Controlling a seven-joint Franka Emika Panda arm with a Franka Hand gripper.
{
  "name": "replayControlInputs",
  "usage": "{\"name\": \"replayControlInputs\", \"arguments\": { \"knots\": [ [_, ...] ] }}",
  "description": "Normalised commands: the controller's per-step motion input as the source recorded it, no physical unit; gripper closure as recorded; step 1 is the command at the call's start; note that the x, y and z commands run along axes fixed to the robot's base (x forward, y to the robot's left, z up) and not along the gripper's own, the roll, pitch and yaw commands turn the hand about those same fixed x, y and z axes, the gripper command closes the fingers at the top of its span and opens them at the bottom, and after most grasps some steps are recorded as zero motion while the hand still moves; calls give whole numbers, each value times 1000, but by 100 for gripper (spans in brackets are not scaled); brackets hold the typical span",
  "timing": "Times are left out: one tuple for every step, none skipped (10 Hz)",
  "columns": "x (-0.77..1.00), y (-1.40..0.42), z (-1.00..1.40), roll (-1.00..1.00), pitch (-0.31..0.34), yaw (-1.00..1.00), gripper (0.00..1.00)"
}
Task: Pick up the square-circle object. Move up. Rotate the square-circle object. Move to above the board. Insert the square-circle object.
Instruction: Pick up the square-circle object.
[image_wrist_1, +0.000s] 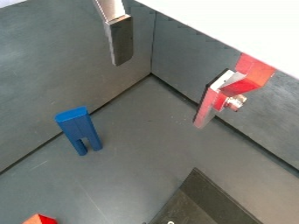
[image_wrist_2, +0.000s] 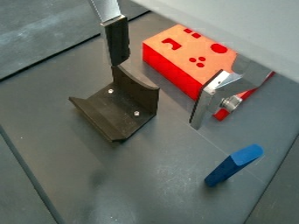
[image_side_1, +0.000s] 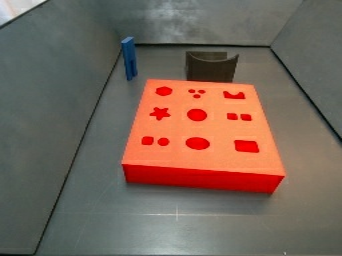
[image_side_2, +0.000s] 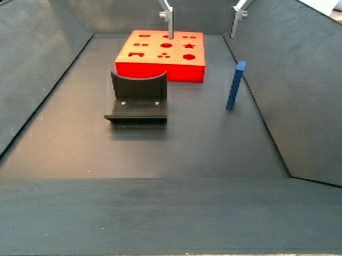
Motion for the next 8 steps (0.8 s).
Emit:
{"name": "replayControlInputs", "arguments": {
  "knots": [
    [-386,-166,-134,13,0,-154,0],
    [-689,-306,-280,0,-33,-226,0],
    [-717,-403,-306,0,-49,-231,0],
    [-723,-434,-323,0,-54,-203,0],
    [-720,-346,-349,-13,-54,-271,0],
    [-691,-114,-300,-30,-27,-400,0],
    [-663,-46,-286,-49,-19,-440,0],
    [-474,0,-309,-109,-24,-397,0]
  ]
}}
